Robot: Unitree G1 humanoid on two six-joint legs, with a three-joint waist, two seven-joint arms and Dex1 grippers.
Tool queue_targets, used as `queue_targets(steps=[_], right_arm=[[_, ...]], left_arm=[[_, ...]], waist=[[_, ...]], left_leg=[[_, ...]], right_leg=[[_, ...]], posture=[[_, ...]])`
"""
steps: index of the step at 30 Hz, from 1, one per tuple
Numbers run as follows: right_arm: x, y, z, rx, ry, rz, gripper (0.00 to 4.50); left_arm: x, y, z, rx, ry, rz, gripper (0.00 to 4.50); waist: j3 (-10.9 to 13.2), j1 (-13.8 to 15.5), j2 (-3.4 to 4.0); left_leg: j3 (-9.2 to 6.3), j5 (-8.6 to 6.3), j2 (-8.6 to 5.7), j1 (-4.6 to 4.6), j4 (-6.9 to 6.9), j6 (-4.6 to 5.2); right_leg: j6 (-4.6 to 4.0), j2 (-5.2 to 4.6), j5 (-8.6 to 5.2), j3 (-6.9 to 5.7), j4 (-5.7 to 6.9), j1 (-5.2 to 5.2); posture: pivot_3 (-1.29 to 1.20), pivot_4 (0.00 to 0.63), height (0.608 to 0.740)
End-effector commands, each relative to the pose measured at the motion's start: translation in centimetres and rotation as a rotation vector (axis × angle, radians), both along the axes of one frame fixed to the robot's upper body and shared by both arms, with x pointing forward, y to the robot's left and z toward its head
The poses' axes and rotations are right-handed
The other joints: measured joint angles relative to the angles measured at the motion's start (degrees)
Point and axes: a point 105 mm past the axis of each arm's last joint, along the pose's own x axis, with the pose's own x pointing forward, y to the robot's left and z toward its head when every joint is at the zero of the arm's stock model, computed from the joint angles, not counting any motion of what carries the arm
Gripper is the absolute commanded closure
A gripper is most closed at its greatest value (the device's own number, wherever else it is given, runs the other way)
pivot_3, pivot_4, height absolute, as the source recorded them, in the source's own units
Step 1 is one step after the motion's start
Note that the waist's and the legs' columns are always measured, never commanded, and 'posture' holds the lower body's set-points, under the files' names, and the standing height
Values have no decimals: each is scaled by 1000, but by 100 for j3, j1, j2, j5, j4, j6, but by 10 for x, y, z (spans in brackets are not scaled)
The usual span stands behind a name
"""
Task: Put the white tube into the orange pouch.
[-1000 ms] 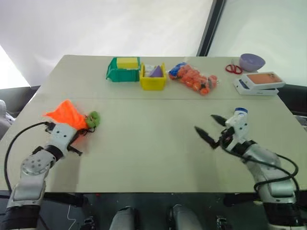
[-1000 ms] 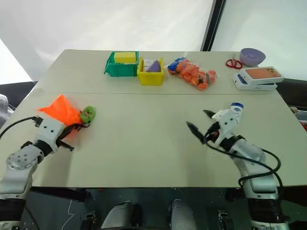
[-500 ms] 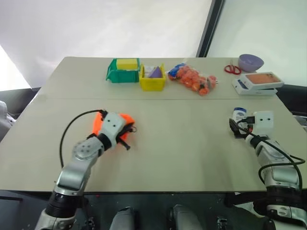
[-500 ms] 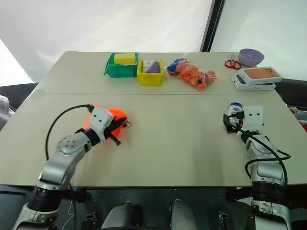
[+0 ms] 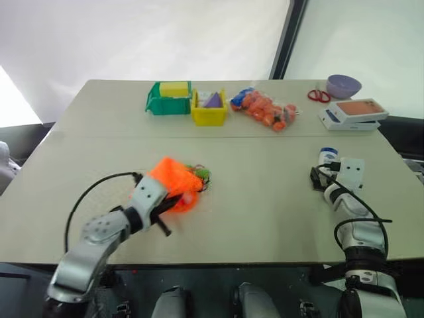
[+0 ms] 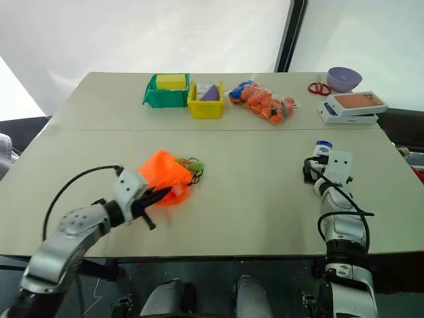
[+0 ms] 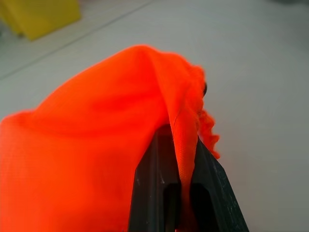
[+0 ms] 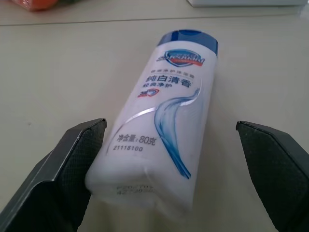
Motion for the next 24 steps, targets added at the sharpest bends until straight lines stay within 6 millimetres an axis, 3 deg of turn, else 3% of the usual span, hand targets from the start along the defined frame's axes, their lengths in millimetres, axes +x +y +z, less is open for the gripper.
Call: queue_targets(steps=[1, 5, 6, 9, 10, 12, 17, 20, 24], right_arm=[[6, -4, 16, 6, -71, -23, 0], [9, -2, 14, -5, -71, -14, 0], [10, -1, 14, -3, -73, -13, 259], [10, -1, 14, 0, -78, -13, 1311], [10, -1, 14, -1, -79, -15, 2012], [10, -1, 14, -3, -80, -19, 2860], [10, 3, 20, -49, -100, 15, 2952], [10, 30, 39, -51, -188, 198, 2952], [-19, 101, 56, -61, -228, 683, 2952]], left_arm=[[-2, 9, 6, 8, -39, -5, 4468], [0, 11, 5, -5, -50, 16, 4468], [0, 10, 5, -9, -53, 17, 4496], [1, 7, 5, -16, -56, 17, 4500], [1, 5, 4, -18, -56, 16, 4500], [1, 4, 4, -23, -57, 13, 4500], [3, 1, 7, -67, -61, 17, 4500], [5, 1, 9, -106, -55, 28, 4500], [8, 3, 16, -193, -36, 43, 4500]], waist=[[3, 30, 2], [5, 30, 4], [5, 26, 4], [9, 15, 11], [10, 13, 12], [10, 5, 13], [12, 6, 16], [14, 10, 19], [18, 12, 23]], left_leg=[[0, 0, 0, -1, 0, 0], [1, -2, -10, -4, 2, 2], [1, -3, -11, -4, 1, 3], [1, -3, -10, -6, -2, 3], [1, -3, -9, -7, -4, 3], [1, -3, -9, -6, -6, 3], [2, -3, -8, -7, -6, 3], [2, -4, -8, -9, -7, 3], [2, -3, -7, -15, -15, 4]], right_leg=[[-1, -2, 0, 0, -4, 1], [-2, -19, -1, 0, -9, 2], [-2, -21, -1, 1, -11, 3], [-2, -22, -1, 1, -10, 0], [-1, -22, 0, 1, -10, -2], [-1, -21, 0, 1, -9, -2], [-1, -22, 0, 1, -9, -4], [-1, -22, -1, 1, -10, -6], [7, -19, 0, 1, -10, -14]], posture=[[0, 150, 740], [0, 150, 740], [0, 150, 740], [0, 150, 740], [0, 150, 740], [0, 150, 740], [0, 150, 740], [0, 150, 740], [0, 150, 740]])
